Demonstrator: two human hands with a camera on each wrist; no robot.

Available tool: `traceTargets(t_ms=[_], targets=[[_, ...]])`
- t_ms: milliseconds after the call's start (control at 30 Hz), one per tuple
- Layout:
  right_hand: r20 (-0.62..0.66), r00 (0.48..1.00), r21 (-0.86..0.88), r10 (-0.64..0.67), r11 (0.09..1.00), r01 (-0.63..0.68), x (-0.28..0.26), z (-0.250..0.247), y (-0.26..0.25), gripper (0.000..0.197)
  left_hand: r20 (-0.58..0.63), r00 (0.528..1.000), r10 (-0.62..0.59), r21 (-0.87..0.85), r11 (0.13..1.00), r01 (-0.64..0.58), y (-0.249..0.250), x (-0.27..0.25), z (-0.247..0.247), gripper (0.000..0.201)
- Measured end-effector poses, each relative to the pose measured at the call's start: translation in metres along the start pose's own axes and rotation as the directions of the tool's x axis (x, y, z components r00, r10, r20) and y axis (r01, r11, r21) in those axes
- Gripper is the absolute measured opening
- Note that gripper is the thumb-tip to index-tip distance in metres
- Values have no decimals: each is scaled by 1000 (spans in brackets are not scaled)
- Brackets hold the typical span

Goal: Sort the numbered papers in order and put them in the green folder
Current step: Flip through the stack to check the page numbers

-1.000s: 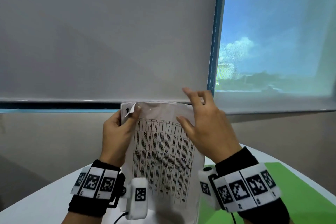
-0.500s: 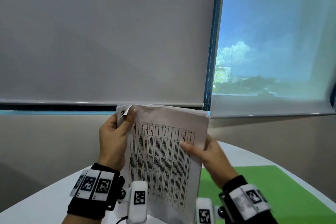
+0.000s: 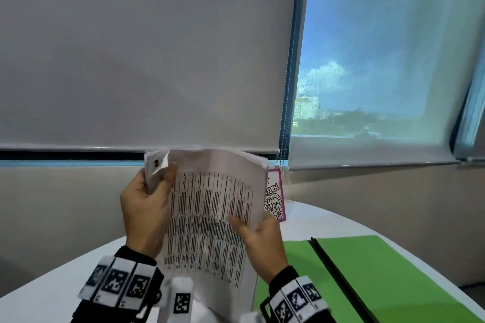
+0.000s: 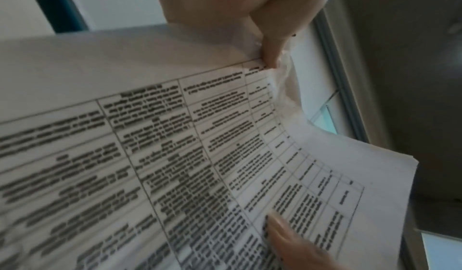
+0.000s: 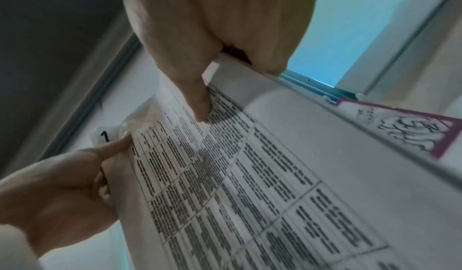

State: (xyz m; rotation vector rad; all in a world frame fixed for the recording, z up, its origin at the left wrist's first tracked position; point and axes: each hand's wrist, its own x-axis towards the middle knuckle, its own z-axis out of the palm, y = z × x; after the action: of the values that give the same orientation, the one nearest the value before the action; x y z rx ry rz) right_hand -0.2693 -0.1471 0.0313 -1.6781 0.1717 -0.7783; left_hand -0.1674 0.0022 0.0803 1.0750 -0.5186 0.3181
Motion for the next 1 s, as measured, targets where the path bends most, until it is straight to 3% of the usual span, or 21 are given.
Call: traceTargets(t_ms=[100,200,333,467,600,700,767,867,933,1000], targets=[[34,997,-125,-72,989,76,10,-14,-26,5,111,989,93,128,986,-107,19,23,-7,15],[123,990,-264,-66,960,97,18,-28,-39,23,221,972,79,253,958,-135,30,46,-16,9],[181,983,-261,42,965,6,14,-39,-29,25,275,952,-134,357,934,29,15,54,-23,8],[168,967,-359,192,925,-121,-3,-43,12,21,263,887,-379,616,773,148,-43,46,-37,16],[197,914,-417,354,874,-249,-19,-45,57,11,265,779,-568,832,543,113,-93,31,-45,24],[190,904,-416,383,866,-279,-21,-48,70,11,291,722,-628,878,475,58,-114,36,-41,24],[179,899,-424,399,856,-296,-19,-51,75,18,364,671,-646,882,470,-27,-124,45,-38,25],[179,873,-393,455,846,-360,-17,-53,83,15,506,559,-657,832,543,-114,-132,53,-32,8],[180,830,-345,527,824,-449,-17,-53,86,11,538,537,-649,812,570,-125,-140,52,-31,10],[207,789,-361,578,795,-488,-16,-51,88,21,536,544,-645,820,551,-156,-148,48,-31,14]])
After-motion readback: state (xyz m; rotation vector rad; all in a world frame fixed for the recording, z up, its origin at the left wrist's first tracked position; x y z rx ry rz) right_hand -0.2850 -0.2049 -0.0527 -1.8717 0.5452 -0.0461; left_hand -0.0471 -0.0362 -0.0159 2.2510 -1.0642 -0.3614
